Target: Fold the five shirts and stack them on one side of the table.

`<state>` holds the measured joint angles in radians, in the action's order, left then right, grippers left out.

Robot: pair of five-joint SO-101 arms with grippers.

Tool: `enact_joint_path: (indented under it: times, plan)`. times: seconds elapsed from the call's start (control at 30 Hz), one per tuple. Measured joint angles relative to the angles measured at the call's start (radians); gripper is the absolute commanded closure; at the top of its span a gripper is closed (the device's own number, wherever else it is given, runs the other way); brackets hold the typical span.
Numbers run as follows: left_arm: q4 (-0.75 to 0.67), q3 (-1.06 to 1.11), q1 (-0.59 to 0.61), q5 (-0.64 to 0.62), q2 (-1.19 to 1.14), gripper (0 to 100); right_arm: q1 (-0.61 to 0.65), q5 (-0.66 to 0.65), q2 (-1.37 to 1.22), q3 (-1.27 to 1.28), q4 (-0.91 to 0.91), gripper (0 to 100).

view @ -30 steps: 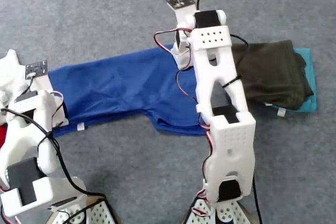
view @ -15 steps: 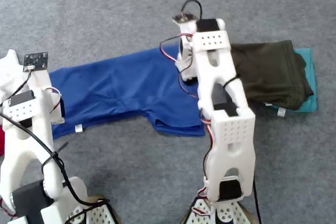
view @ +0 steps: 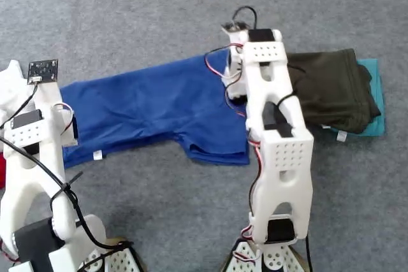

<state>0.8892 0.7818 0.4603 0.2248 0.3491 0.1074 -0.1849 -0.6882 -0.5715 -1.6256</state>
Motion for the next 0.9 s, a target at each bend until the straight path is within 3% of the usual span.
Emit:
enact_joint_path:
  times: [0.27, 0.47, 0.63, 0.77, 0.9]
  plan:
    - [-0.025, 0.018, 0.032, 0.000, 0.000, 97, 0.107, -0.129, 0.281, 0.101, -0.126, 98.4]
    - [-0.138, 0.147, 0.121, 0.003, -0.002, 97, 0.190, -0.388, 0.548, 0.465, -0.123, 98.3]
    - [-0.209, 0.209, 0.152, 0.003, -0.003, 97, 0.190, -0.651, 0.715, 0.775, -0.005, 98.3]
    - [-0.250, 0.224, 0.155, 0.003, -0.003, 97, 0.190, -0.786, 0.819, 0.957, 0.143, 98.2]
    - [-0.275, 0.241, 0.157, 0.003, -0.003, 97, 0.193, -0.901, 0.896, 1.074, 0.199, 85.9]
